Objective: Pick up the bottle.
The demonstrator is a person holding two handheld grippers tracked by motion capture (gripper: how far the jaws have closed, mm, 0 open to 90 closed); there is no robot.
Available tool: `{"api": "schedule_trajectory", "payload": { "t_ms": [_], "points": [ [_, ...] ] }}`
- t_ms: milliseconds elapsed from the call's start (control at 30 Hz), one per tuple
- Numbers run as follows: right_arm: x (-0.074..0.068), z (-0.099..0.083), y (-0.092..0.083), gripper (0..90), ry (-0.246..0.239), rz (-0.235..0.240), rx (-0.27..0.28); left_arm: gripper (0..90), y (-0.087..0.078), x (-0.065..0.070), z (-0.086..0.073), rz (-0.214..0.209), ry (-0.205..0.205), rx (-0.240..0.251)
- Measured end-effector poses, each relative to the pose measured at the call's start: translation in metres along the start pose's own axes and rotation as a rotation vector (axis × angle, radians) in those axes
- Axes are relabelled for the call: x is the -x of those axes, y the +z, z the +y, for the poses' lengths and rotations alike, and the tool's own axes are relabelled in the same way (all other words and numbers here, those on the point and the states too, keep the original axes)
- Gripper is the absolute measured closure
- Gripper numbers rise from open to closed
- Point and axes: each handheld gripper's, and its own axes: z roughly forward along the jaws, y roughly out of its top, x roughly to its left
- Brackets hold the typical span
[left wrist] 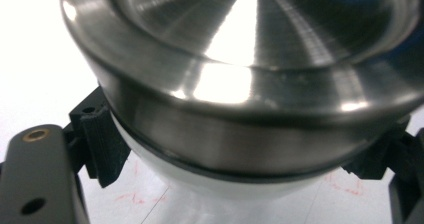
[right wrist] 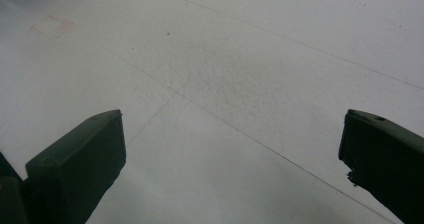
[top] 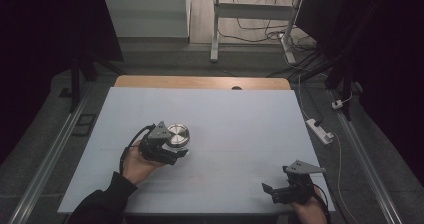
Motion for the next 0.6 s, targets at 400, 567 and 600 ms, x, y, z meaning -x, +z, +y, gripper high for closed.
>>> {"api": "schedule_trajectory", "payload": {
  "t_ms": [400, 567, 600],
  "points": [
    [0.000, 0.000, 0.000, 0.0, -0.002, 0.001, 0.000, 16.0, 0.002, 0.005, 0.017, -0.022, 0.014, 0.005],
    [0.000, 0.000, 0.000, 0.0, -0.002, 0.002, 0.001, 16.0, 0.007, 0.012, 0.025, -0.046, 0.030, 0.003],
    [0.000, 0.000, 0.000, 0.0, -0.002, 0.002, 0.000, 16.0, 0.008, 0.013, 0.026, -0.049, 0.031, 0.004]
  ]
}}
